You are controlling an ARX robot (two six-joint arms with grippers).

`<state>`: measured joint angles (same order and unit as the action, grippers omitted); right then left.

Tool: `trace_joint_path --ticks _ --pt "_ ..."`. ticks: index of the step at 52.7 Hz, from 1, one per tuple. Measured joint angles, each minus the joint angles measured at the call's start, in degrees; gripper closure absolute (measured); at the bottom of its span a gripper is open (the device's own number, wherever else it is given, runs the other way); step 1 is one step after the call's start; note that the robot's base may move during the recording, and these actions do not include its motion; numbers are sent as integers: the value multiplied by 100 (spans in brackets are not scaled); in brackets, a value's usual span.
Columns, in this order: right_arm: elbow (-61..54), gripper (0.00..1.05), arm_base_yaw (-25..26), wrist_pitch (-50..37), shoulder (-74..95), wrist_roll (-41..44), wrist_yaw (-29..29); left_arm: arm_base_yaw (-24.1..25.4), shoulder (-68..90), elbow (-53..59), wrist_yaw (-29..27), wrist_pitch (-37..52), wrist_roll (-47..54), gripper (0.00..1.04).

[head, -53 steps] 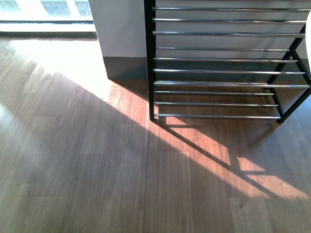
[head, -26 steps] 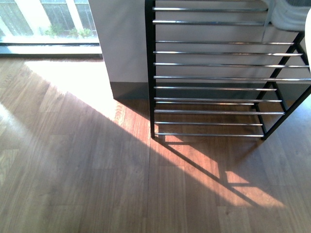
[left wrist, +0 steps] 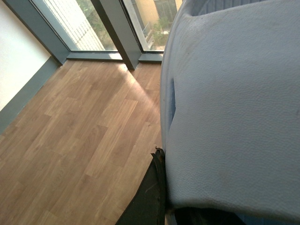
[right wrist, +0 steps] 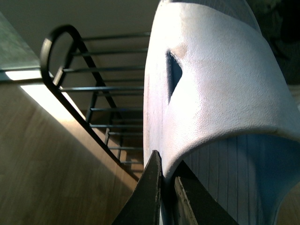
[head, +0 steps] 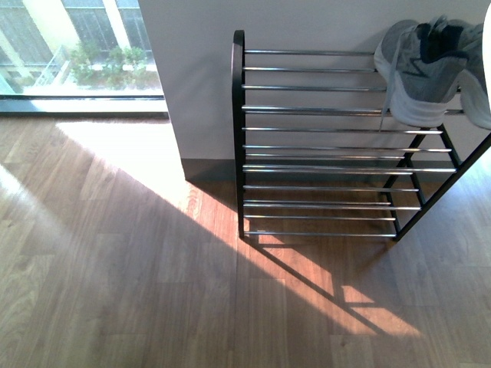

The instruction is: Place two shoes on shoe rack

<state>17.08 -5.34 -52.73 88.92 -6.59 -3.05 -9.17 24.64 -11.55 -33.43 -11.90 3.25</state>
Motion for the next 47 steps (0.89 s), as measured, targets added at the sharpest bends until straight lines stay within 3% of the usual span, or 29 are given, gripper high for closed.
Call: trace_joint_path --ticks 3,7,23,34,47 --pt "-22 103 -68 -997 352 96 -131 0 0 0 -2 0 0 103" --pt "197 103 -280 -1364 601 109 -96 0 0 0 4 0 0 103" --pt "3117 103 -1617 1180 2135 -162 820 0 -2 0 0 0 0 103" --pt "4743 103 -1768 2070 3346 -48 1506 0 0 0 0 0 0 103" --pt "7088 103 -1574 3206 5268 813 2114 0 0 0 2 0 0 103"
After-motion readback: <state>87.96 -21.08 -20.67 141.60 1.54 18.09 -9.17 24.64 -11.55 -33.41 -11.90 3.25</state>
